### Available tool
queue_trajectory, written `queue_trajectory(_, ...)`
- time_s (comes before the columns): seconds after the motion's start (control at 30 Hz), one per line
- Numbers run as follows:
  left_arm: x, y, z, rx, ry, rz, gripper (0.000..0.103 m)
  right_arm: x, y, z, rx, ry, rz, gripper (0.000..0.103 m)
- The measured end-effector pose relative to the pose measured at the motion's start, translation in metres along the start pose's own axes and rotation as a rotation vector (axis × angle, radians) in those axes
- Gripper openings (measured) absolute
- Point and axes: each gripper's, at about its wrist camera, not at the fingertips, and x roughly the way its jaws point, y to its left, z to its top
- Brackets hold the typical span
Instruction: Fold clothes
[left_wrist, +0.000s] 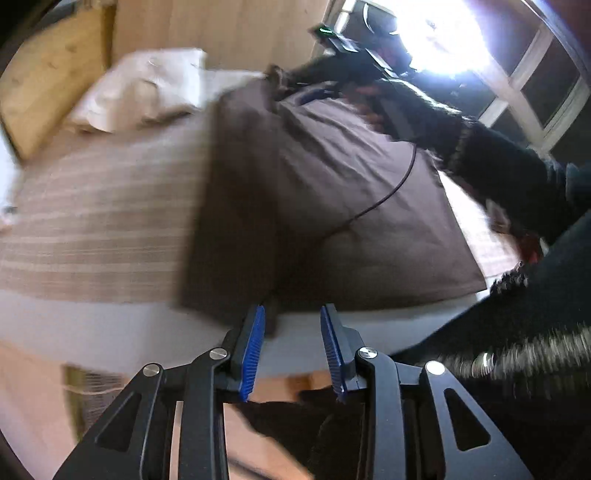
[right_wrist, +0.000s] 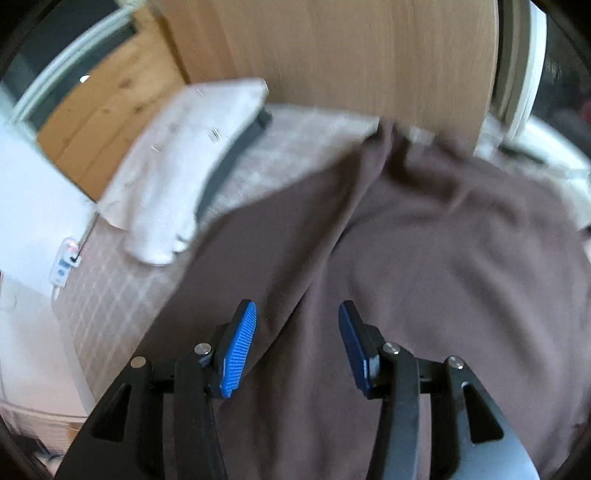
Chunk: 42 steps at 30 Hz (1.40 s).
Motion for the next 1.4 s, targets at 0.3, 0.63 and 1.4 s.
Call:
queue_trajectory(0.3, -0.001, 0.017, 0.003, -0.033, -0.026, 0.196, 0.03, -0.003, 0.0, -0.006, -0.154, -0.047, -0.093, 0.056)
queue_trajectory(0.63, 0.12, -0.04, 0.028, 0.128, 0.088, 0.183, 0.03, 0.06, -0.014, 0.013, -0.108, 0.028, -0.038, 0.056)
queue_trajectory(1.4, 0.101, -0.033, 0.036, 0.023, 0.071, 0.043, 0.018, 0.076, -0.01, 0.042, -0.232, 0.011, -0.12, 0.003)
